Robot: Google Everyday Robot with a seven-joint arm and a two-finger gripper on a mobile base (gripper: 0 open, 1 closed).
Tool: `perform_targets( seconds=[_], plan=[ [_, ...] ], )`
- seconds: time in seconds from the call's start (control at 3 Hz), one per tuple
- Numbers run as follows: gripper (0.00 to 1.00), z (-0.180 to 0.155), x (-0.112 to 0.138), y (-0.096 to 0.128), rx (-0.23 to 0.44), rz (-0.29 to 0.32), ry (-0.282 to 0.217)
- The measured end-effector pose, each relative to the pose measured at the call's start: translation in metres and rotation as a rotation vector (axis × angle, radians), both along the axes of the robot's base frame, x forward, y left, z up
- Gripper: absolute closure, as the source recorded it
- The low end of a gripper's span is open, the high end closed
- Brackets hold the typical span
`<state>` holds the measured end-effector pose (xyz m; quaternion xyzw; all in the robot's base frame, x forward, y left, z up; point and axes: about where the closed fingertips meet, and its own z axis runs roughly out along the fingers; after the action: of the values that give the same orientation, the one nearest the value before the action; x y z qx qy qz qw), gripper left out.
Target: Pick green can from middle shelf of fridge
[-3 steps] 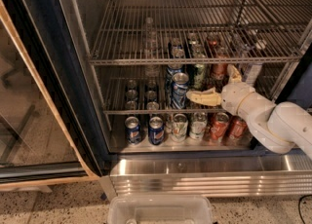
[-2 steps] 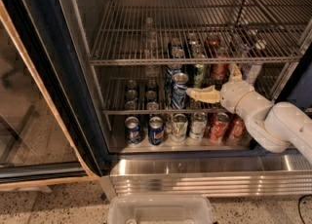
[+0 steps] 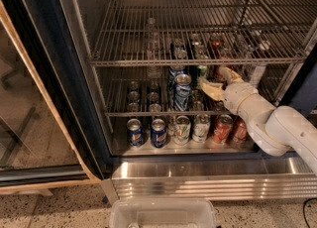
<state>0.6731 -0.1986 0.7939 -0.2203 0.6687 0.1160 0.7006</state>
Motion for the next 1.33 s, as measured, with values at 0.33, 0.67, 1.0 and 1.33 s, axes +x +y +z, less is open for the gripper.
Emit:
perform_targets(
  seconds=[0.33, 0.67, 1.0, 1.33],
  plan=[
    [0.47, -0.012, 0.008, -0.001, 0.005, -0.013, 0.017],
    [0.44, -0.025, 0.016, -0.004, 0.016, -0.027, 0.042],
    [0.38, -0.042, 0.039, -0.001, 0.027, -0.014, 0.074],
    [0.38, -0.04, 0.045, 0.0, 0.033, -0.005, 0.061]
  ],
)
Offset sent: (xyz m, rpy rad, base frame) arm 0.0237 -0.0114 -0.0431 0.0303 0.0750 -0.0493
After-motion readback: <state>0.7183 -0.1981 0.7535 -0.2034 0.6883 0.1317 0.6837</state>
